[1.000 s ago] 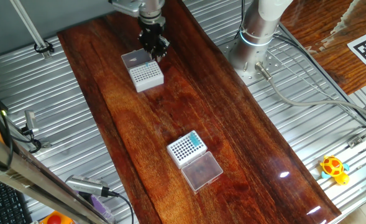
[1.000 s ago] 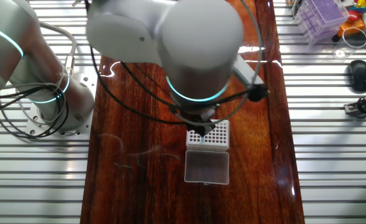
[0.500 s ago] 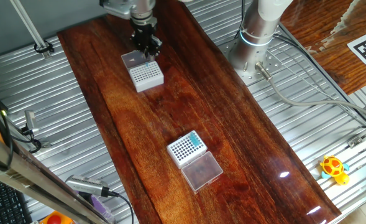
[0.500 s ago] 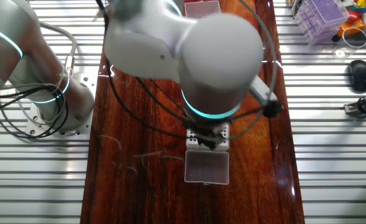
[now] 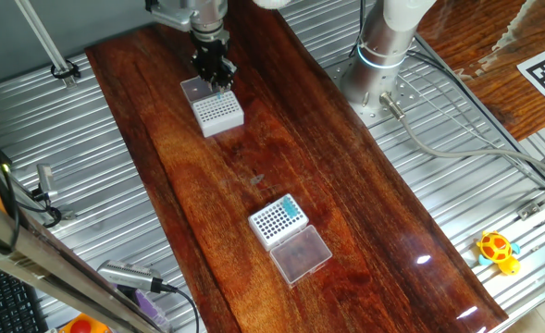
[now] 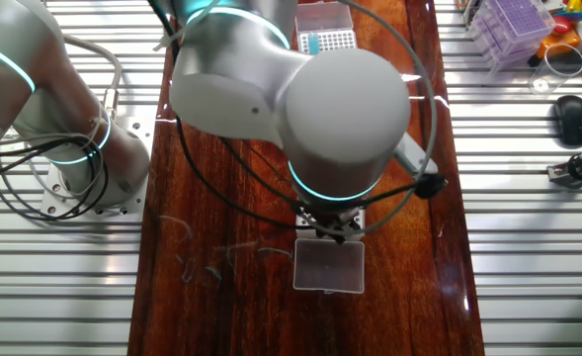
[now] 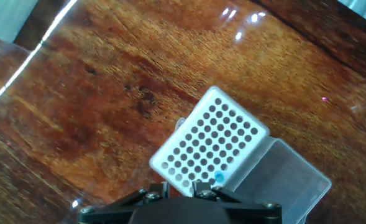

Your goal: Transfer all medium pipette tips from one holder to another

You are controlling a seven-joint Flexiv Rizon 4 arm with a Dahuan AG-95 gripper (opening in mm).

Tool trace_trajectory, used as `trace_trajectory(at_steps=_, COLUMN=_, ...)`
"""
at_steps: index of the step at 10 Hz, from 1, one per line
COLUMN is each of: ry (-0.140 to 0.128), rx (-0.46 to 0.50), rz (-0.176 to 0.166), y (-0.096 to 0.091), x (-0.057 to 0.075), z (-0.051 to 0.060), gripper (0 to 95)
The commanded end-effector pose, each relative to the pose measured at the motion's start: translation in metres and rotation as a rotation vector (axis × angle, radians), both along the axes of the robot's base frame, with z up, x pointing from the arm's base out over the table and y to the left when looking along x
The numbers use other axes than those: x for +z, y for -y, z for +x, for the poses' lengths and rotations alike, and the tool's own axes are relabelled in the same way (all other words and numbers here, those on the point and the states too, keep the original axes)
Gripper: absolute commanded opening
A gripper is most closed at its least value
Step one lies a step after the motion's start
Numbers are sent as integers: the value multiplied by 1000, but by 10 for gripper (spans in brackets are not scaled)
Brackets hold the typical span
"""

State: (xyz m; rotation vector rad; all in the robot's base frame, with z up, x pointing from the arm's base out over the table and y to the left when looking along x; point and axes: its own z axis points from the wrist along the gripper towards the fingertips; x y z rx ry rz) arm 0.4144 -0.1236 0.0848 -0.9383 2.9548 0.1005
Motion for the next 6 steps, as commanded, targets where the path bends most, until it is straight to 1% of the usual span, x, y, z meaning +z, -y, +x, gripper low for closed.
trace_trajectory(at_steps=1, ry=6, rx=5, rz=-7, y=0, x=-6, z=-1, gripper=190)
trace_trajectory(at_steps=3, ry=17, rx=5, rz=-8, y=0, x=-11, z=-1, gripper=190)
trace_trajectory(at_steps=4, ry=21, rx=3, rz=-7, y=0, x=-13, z=-2, gripper=0)
trace_trajectory(at_steps=6, ry=27, rx=9, rz=-12, y=0, x=-16, z=-2, gripper=0)
